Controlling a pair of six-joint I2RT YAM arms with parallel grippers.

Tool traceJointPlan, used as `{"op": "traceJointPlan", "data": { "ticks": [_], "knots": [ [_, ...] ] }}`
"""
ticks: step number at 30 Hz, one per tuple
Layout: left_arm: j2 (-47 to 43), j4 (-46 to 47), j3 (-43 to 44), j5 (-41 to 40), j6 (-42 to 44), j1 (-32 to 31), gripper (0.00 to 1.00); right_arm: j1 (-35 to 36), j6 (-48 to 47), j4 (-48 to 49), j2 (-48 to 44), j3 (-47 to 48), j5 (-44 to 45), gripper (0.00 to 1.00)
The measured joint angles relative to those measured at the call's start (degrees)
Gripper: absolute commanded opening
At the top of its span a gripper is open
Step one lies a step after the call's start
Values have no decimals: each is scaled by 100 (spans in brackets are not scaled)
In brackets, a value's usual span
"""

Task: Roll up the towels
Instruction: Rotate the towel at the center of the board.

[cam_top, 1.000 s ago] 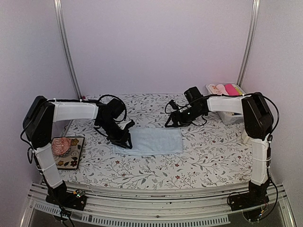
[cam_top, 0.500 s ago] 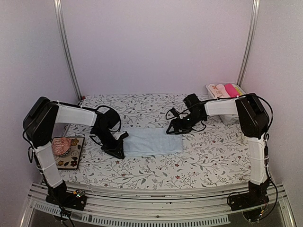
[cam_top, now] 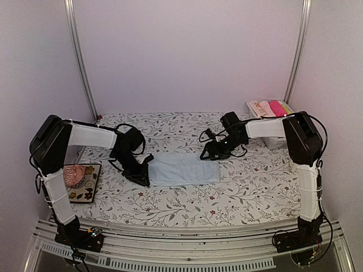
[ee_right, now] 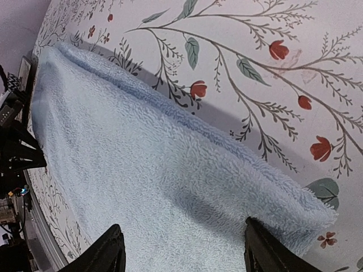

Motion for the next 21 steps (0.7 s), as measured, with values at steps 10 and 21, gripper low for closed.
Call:
{"op": "traceJointPlan", "data": {
  "ticks": [10, 21],
  "knots": [
    [756, 90, 1139, -730, -28, 181, 15, -114, -72, -402, -428, -2, 168, 80],
    [3126, 46, 4911, -2273, 83, 717, 38, -415, -415, -494, -1257, 221, 715, 91]
  ]
}}
